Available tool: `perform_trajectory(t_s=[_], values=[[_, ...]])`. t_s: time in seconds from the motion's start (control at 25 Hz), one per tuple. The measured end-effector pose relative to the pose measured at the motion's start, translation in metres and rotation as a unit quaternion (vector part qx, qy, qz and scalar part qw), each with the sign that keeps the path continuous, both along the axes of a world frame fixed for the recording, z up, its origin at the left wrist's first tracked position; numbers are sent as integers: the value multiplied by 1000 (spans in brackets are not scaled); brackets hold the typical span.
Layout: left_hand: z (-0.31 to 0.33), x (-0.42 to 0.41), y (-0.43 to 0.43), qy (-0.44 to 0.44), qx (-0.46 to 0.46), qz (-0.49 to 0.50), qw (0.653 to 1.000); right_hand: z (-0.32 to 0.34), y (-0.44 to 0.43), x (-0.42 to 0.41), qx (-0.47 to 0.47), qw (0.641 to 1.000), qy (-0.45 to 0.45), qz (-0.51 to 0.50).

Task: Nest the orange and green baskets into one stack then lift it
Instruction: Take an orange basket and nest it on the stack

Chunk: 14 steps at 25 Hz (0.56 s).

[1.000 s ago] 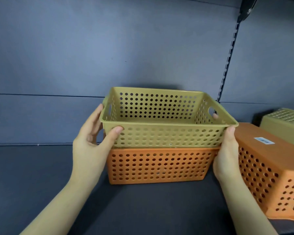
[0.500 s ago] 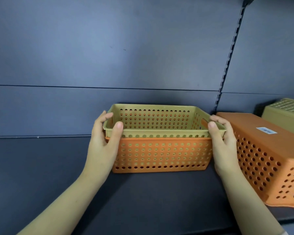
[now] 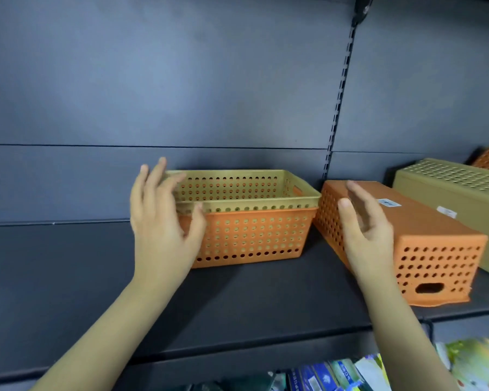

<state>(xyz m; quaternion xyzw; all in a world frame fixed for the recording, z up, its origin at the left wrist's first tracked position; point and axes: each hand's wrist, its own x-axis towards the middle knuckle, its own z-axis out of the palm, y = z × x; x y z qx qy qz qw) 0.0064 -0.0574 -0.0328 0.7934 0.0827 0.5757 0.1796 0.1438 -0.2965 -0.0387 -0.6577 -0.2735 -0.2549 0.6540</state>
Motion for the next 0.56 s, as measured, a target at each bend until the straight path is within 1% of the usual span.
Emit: perform_trajectory(t_s=[0.08,0.12,0.16,0.24,0.28,0.32,0.36,0.4,0.44,0.48,0.56], values=[[3,11,-45,12,70,-46,996,5,-45,-7,-29,994,-81,-70],[2,21,-70,30,85,-85,992,8,-69,-4,-45,985,-114,-117],[0,33,-97,52,82,-129,987,11,-94,1,-50,977,-126,-163],[-9,57,-151,105,19,-213,971,12,-138,21,-59,968,-90,-227],[-14,70,-175,136,-34,-246,959,10,-155,31,-93,963,-53,-246],[-18,83,-196,162,-89,-269,945,5,-167,41,-136,961,-6,-239],[-21,95,-215,183,-143,-281,931,-2,-176,49,-167,964,44,-204],[-23,107,-235,201,-197,-290,915,-9,-185,55,-169,971,90,-146],[-23,116,-252,208,-246,-301,898,-17,-190,60,-152,977,116,-89],[-23,123,-264,205,-281,-311,884,-23,-193,64,-135,983,118,-43],[-29,132,-280,172,-328,-325,870,-35,-198,73,-124,988,92,6]])
